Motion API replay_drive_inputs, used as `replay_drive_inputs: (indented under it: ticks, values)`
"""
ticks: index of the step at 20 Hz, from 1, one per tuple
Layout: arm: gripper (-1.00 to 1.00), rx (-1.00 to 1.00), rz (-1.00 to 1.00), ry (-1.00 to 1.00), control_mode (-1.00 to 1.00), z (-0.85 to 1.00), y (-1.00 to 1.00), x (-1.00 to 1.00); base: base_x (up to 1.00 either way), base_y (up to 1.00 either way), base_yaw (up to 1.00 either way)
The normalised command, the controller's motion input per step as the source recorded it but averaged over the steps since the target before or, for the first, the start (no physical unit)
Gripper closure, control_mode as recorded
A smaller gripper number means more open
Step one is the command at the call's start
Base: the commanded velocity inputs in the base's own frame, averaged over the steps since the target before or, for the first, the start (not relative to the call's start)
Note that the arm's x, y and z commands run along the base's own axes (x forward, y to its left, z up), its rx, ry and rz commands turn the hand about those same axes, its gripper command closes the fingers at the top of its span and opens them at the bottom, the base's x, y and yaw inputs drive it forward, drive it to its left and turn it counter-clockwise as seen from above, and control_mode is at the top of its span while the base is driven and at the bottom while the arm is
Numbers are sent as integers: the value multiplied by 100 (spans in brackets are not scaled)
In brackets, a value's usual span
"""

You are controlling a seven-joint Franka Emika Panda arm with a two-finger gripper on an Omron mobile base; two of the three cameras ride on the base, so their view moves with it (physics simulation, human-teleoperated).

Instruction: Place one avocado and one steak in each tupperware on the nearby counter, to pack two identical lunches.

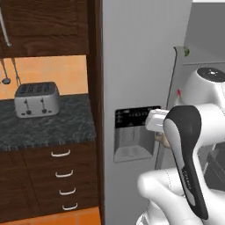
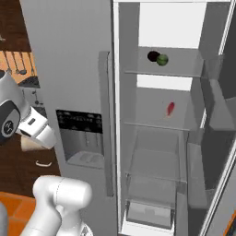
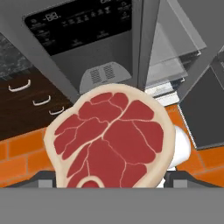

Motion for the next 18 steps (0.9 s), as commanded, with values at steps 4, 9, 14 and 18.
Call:
replay_drive_inputs:
  ticks: [4,9,14,18]
  values:
    - [100,0,0,0,100,0,0,0,3,100,5]
    - [100,0,0,0,100,0,0,0,17,100,2]
    - [100,0,0,0,100,0,0,0,33,100,3]
    - [100,0,0,0,100,0,0,0,36,100,3]
